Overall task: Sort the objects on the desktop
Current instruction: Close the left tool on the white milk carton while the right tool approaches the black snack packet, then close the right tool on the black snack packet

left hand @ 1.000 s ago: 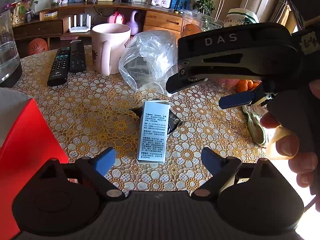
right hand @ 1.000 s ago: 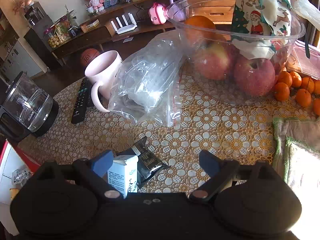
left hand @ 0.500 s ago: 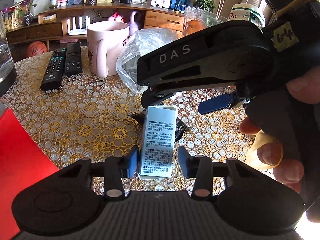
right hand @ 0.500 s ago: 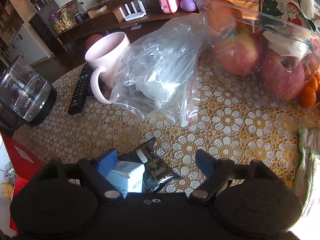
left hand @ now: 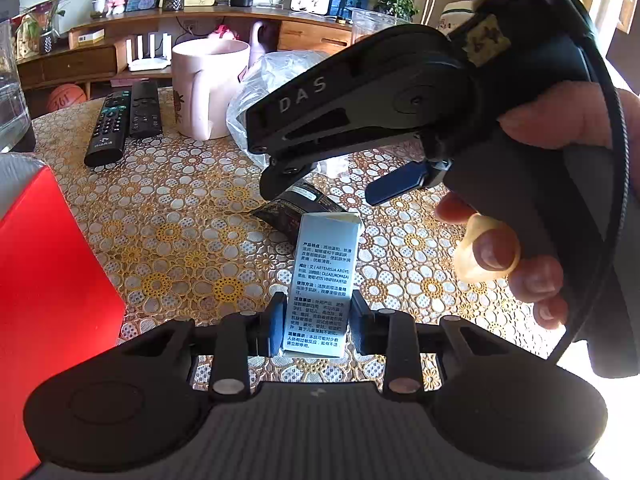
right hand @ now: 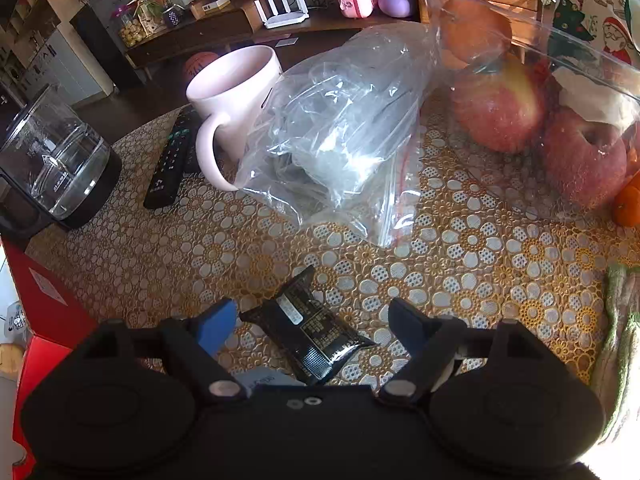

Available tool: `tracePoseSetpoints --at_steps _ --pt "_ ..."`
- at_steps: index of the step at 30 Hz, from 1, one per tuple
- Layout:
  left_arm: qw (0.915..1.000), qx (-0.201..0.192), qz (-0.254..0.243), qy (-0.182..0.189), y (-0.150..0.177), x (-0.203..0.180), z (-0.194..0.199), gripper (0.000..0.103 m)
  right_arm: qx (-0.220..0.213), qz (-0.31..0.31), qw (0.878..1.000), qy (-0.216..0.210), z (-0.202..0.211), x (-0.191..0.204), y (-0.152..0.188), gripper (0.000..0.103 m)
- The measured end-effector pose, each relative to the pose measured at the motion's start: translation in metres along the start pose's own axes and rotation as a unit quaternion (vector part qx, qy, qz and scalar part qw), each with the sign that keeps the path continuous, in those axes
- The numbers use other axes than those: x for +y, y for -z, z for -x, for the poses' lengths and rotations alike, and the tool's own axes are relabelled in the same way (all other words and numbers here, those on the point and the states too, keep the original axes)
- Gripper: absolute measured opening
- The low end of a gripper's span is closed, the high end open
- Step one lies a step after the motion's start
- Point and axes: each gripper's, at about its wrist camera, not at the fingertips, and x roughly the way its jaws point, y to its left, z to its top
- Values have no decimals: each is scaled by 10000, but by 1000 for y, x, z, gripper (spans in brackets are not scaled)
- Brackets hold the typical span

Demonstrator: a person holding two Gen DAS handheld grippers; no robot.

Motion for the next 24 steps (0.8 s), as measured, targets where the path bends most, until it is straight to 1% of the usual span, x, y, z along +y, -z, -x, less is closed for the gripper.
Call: tracePoseSetpoints --at_steps 2,3,4,5,7,9,10,11,14,19,24 --pt "10000 -3 -46 7 1 0 0 31 55 102 9999 63 -3 4 2 75" --pt "10000 -10 -50 15 2 0 -1 31 84 152 9998 99 -4 6 3 73" --pt "10000 -20 -57 22 2 0 -1 31 121 195 9997 111 -6 8 3 69" --pt "10000 -26 -78 26 2 0 -1 31 153 228 9996 107 -8 9 4 62" --pt "9999 -45 -117 20 2 0 -1 31 171 282 9993 161 -10 10 4 55" --pt "9999 -71 -135 17 3 1 -1 31 168 314 9992 194 -10 10 4 50" --pt "9999 -76 -128 20 3 1 -1 31 161 325 9992 186 -9 9 4 43" --pt "9999 -73 -126 21 3 1 -1 31 146 324 9992 205 -9 9 4 38" --pt "9999 -77 -88 19 3 2 0 30 84 290 9993 203 -5 7 4 33" --pt "9999 -104 -31 18 2 4 7 30 47 226 9993 304 3 4 8 32" --pt "9999 -127 -12 43 3 4 21 30 -4 88 9993 367 22 -5 21 32"
